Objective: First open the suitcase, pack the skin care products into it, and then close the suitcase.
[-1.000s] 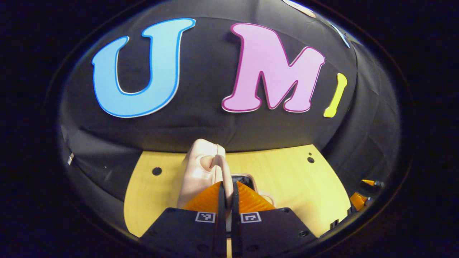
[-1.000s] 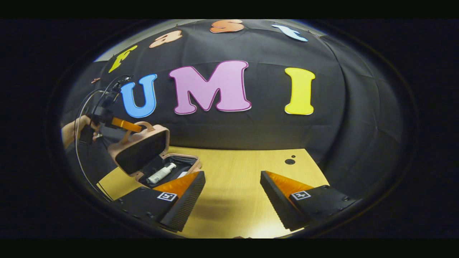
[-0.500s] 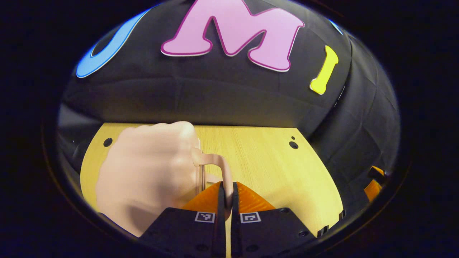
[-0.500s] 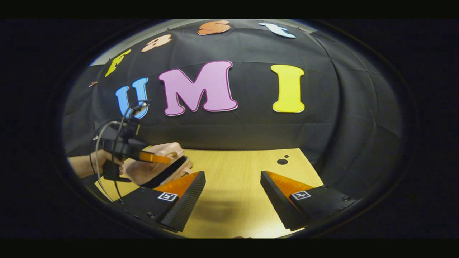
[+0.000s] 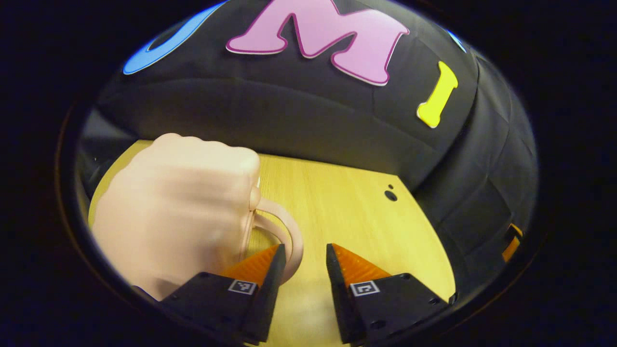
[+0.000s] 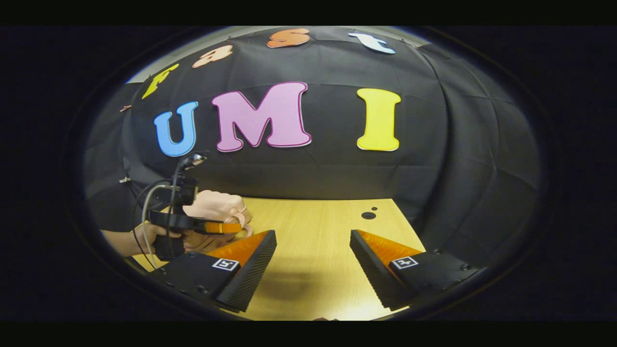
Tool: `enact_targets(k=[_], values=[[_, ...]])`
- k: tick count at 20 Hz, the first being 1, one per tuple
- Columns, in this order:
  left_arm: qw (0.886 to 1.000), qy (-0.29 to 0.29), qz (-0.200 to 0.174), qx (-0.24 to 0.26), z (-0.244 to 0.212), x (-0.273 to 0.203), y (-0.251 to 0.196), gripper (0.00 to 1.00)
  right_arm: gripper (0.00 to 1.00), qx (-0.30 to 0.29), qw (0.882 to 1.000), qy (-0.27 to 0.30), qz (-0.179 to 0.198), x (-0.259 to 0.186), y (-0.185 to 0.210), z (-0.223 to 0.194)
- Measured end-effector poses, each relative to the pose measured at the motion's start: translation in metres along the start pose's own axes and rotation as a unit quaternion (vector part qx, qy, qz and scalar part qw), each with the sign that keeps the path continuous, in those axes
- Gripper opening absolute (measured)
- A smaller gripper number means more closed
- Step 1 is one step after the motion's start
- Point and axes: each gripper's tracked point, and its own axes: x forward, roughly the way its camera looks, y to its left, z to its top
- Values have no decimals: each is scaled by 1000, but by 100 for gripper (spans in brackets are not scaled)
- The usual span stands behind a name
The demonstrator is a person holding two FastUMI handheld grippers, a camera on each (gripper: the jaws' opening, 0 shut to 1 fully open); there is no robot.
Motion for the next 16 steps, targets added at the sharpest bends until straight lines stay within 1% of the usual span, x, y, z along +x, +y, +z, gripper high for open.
enact_targets(k=[1,2,4,5,6,7,8,12,14,16], values=[[1000,-22,-2,-2,6,-16,-1,64,98,0,1000,-6,-2,-8,5,5],[999,-43,3,6,17,-37,-2,74,98,0,1000,-12,-5,-16,11,9],[995,-95,13,37,41,-93,-4,82,98,-2,1000,-29,-9,-36,26,22],[991,-119,21,54,49,-120,-6,83,98,-7,999,-40,-11,-46,35,28],[987,-141,32,74,59,-152,-5,92,98,-11,999,-50,-13,-56,44,35],[981,-163,45,91,68,-181,-9,96,98,-13,998,-59,-12,-66,54,42],[976,-185,51,101,75,-209,-12,96,98,-10,998,-66,-9,-75,65,46],[956,-267,56,108,99,-314,-23,96,98,-1,994,-106,-1,-116,105,73],[947,-295,61,111,99,-354,-27,96,98,-11,992,-129,0,-138,122,84],[940,-316,70,112,95,-381,-26,96,98,-17,989,-147,-1,-160,134,91]])
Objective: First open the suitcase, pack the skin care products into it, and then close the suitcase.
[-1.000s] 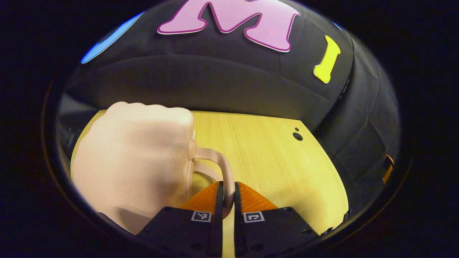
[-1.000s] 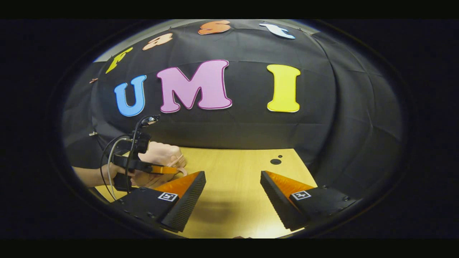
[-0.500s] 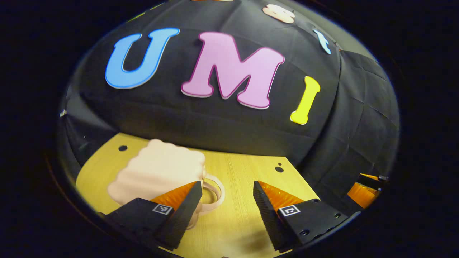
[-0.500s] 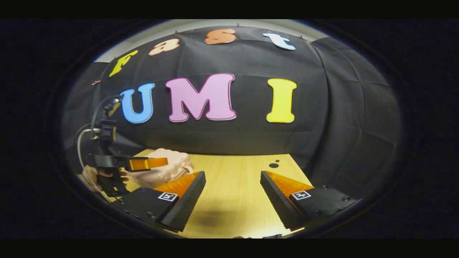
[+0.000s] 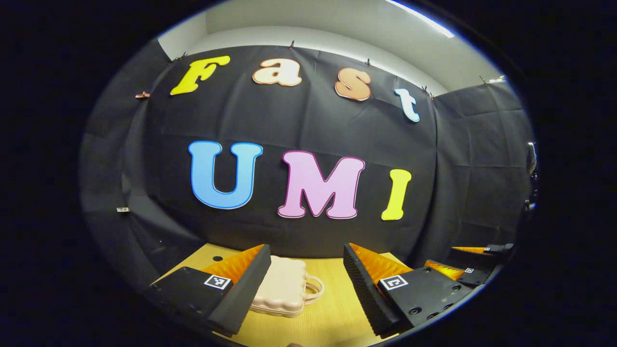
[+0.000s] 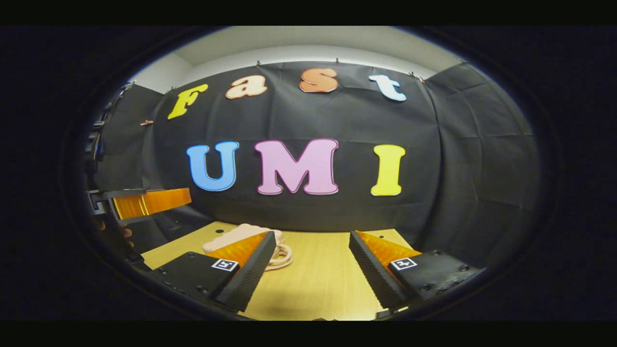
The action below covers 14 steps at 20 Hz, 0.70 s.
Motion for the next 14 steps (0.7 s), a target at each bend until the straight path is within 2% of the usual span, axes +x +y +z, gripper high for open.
enact_targets(k=[4,8,9,10,11,13,14], values=[[999,-46,12,0,10,-41,14,96,100,14,999,-38,-5,-36,14,13],[998,-62,16,22,7,-55,16,96,92,21,998,-52,-11,-52,14,7],[998,-58,15,22,4,-50,17,96,98,22,998,-53,-11,-53,15,6],[998,-51,13,21,1,-49,18,96,98,20,998,-55,-13,-53,14,5],[999,-47,14,21,-1,-53,19,96,90,17,998,-58,-17,-54,12,7],[998,-48,19,22,0,-51,21,96,89,11,997,-69,-25,-54,6,12],[998,-50,18,23,1,-50,20,96,98,9,997,-73,-29,-54,4,13]])
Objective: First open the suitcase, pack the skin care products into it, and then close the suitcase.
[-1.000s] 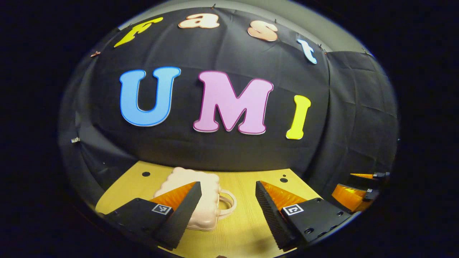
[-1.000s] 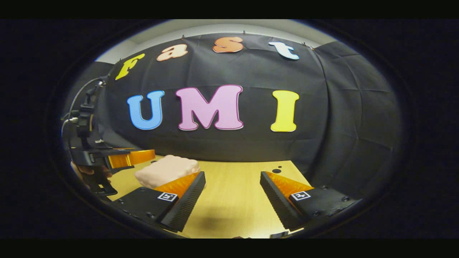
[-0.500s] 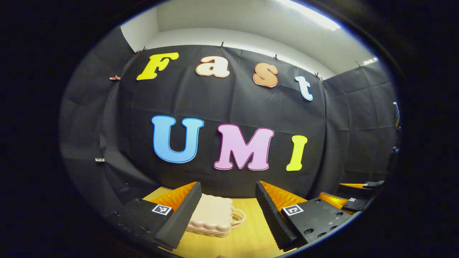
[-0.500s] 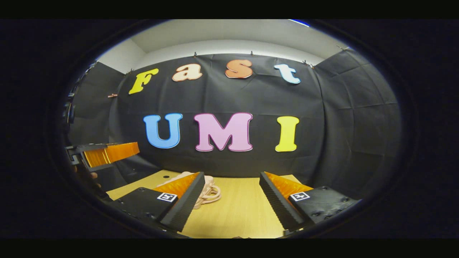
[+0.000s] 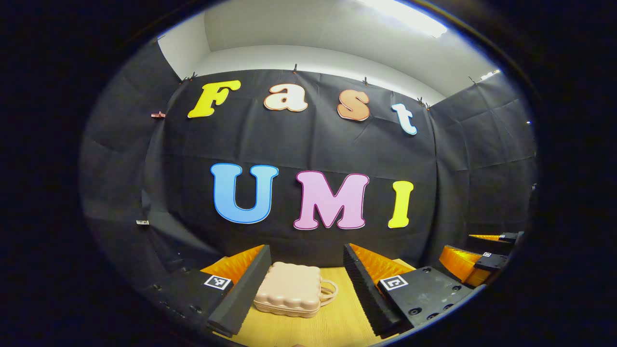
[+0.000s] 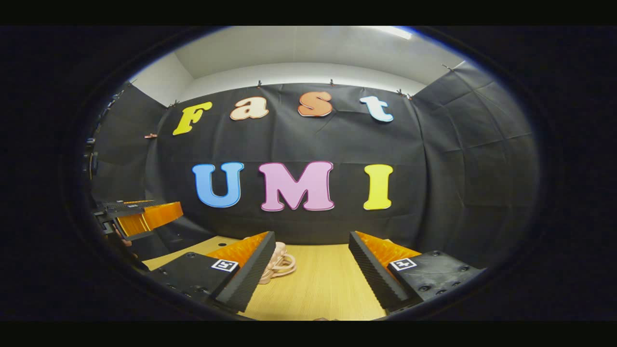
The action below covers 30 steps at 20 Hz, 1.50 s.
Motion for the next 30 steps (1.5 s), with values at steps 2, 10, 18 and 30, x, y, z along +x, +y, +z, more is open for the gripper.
enact_targets(k=[2,10,18,30], values=[[1000,-6,3,6,3,-2,0,96,98,-1,1000,-6,-4,1,-2,3],[1000,-4,5,10,6,16,7,96,98,-9,1000,-26,-15,15,-3,12],[1000,11,8,4,-1,26,16,96,98,-17,999,-23,-18,20,1,6],[1000,20,8,11,-6,30,26,96,98,-21,999,-28,-33,23,-2,6]])
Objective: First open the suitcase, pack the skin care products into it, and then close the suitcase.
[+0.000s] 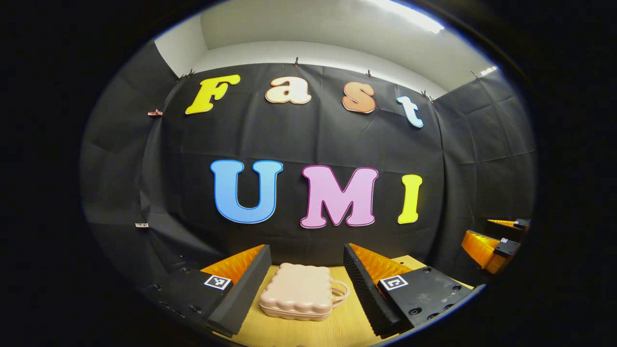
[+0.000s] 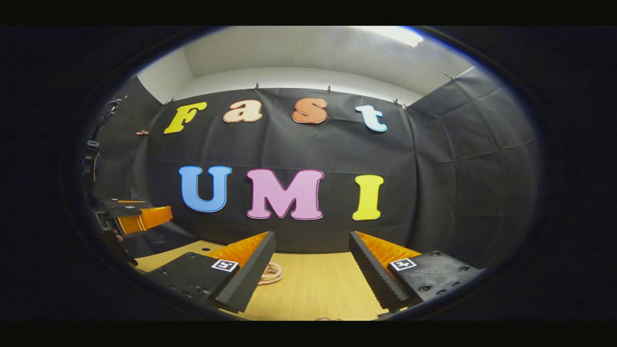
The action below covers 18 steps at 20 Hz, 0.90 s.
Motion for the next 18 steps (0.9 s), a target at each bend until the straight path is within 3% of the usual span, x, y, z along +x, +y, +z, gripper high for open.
enact_targets(k=[18], values=[[1000,-2,-6,12,-5,-22,-19,96,98,3,1000,-16,-17,-17,-19,4]])
